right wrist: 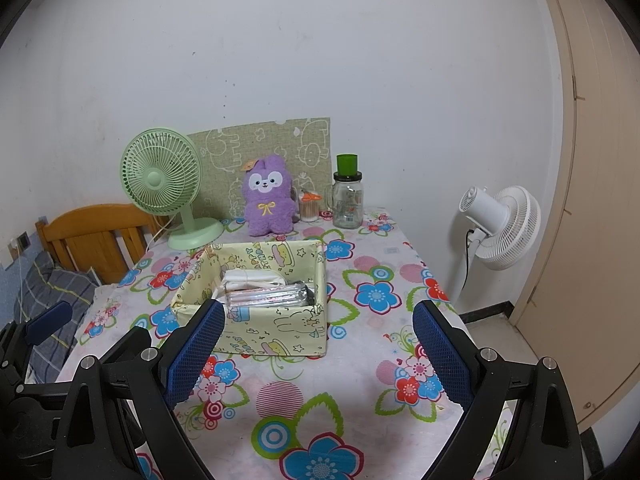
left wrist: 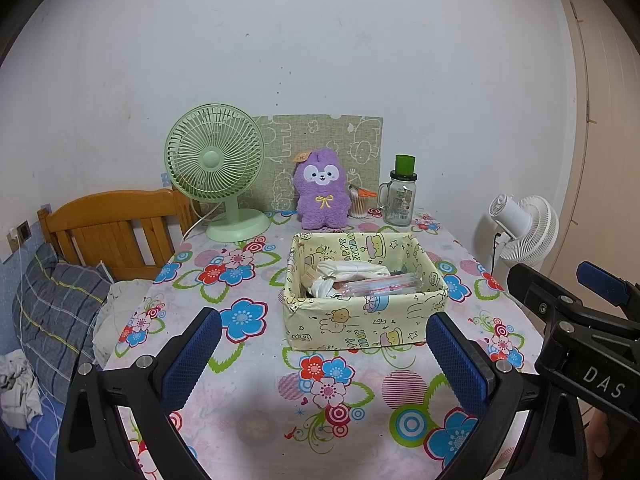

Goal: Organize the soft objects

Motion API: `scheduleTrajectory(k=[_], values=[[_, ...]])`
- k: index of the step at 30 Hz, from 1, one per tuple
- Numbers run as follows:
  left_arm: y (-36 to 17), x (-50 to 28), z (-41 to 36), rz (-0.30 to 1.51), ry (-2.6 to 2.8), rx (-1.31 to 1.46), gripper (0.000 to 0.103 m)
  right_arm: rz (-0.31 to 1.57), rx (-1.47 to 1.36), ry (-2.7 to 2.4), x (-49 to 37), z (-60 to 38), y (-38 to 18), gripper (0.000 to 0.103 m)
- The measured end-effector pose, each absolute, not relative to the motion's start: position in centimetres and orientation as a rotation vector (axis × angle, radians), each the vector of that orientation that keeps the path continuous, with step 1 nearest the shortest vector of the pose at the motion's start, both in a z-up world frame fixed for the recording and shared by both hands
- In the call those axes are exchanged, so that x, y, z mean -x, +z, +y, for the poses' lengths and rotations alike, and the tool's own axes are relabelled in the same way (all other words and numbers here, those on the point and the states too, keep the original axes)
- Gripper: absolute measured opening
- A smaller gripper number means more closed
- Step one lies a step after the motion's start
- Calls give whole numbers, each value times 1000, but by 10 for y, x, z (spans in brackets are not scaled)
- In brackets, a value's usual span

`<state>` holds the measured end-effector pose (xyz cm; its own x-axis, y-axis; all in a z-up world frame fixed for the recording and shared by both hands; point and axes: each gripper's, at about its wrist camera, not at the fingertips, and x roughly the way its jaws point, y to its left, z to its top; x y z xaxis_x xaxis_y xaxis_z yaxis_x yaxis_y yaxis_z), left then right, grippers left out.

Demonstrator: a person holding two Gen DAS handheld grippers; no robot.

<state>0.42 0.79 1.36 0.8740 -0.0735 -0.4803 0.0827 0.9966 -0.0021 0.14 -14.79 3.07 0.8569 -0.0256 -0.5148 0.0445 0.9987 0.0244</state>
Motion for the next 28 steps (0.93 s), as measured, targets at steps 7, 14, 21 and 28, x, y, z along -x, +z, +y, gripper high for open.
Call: scheduleTrajectory(k=[7, 14, 21, 28], values=[[13, -5, 7, 501, -81, -19, 103, 540, -35, -37, -1, -148, 31, 97], [13, -5, 7, 501, -81, -18, 103, 540, -35, -37, -2, -148, 31, 97], [13, -5, 7, 501, -80, -18, 103, 542, -35, -37, -2, -148, 31, 97], [12, -7, 6, 500, -82, -20, 103, 541, -36, -39, -1, -148, 31, 97]])
